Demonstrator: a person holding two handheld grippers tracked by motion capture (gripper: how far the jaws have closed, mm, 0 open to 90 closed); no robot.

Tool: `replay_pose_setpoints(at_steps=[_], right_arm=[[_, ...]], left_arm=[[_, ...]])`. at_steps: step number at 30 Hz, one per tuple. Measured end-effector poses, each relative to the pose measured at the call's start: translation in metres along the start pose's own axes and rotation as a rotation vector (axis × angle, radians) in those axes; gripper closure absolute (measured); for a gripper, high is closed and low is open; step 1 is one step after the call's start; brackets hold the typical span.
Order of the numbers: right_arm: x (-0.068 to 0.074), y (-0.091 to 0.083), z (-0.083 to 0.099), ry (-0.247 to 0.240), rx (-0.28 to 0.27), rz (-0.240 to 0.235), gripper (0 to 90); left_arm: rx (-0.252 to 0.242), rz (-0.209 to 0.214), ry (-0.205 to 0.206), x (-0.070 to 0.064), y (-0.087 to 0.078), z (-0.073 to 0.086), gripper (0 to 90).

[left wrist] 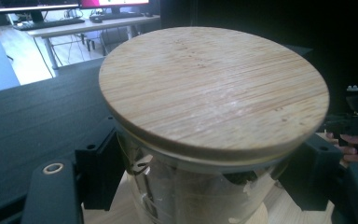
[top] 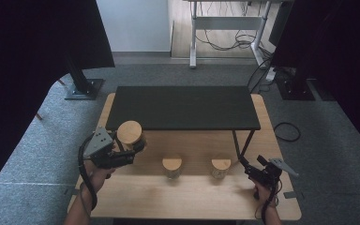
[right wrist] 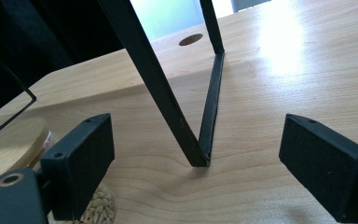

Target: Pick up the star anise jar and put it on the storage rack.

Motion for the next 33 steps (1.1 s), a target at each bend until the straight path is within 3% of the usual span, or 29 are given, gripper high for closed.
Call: replay_pose_setpoints(at_steps=[33], right_arm=[[0.0,0.0,0.0,-0.004,0.0,-0.003,9.9]], left_arm=[[-0.01,-0.014,0.016,0.007,0.03,-0.02,25.0]])
Point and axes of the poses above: each handheld gripper's, and its own axes: y roughly forward along the jaws, z roughly out of its underside, x roughly to its left, the point moved 6 cm from there along y, roughly forward along the jaws, and after that the axes turned 13 degrees about -x, right-handed, at the moved point
